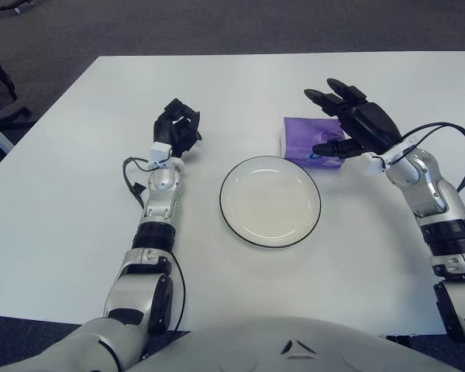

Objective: Put the tissue paper into the plate.

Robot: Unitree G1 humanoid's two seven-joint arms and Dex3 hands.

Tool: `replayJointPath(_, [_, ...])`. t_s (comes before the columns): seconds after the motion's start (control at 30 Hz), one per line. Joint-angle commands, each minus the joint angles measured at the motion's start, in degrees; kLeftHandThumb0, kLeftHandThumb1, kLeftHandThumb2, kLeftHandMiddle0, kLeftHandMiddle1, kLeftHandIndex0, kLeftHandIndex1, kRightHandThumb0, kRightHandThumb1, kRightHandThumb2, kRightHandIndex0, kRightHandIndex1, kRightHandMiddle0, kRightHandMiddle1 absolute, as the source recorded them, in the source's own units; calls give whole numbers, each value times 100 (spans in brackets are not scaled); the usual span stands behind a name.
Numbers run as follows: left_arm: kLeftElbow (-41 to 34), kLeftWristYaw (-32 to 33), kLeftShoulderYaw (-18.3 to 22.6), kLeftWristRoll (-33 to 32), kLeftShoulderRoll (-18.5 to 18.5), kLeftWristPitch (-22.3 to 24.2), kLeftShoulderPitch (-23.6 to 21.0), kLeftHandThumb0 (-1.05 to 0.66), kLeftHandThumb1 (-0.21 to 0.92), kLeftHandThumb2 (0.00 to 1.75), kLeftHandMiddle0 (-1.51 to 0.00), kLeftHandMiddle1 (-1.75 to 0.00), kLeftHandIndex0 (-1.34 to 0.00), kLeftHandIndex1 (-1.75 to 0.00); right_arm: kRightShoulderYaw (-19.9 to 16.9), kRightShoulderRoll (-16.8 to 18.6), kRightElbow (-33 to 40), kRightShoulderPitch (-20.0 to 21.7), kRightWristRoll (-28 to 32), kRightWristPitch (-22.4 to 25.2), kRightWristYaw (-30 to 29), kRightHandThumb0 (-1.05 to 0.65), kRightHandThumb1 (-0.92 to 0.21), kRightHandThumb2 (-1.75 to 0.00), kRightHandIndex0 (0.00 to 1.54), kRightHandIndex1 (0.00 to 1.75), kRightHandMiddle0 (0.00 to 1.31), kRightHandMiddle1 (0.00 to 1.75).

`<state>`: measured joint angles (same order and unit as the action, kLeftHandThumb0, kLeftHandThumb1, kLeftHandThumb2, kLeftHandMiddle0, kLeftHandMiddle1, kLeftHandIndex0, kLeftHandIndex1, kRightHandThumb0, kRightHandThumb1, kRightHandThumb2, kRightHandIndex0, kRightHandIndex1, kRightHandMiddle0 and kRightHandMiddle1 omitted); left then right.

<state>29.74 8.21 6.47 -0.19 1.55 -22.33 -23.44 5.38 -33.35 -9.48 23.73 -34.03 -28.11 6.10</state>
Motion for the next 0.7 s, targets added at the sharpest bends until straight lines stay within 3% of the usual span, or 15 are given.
replayJointPath(0.0, [540,-28,-35,-10,-216,-100,892,-31,92,32,-94,-175,-80,-175,77,-80,-83,172,246,171,353,-102,-92,-67,0,0,9,0])
replayJointPath(0.23, [537,-38,-32,-21,-220,-125,910,-31,92,32,-95,-175,-80,-175,150,-62,-164,274,550,405,909,-104,-92,-67,0,0,8,0])
replayJointPath(0.67, [493,-46,-27,-42,-237,-137,939,-31,92,32,-94,-175,-80,-175,299,-15,-553,440,734,582,1336,-105,-92,-68,0,0,6,0])
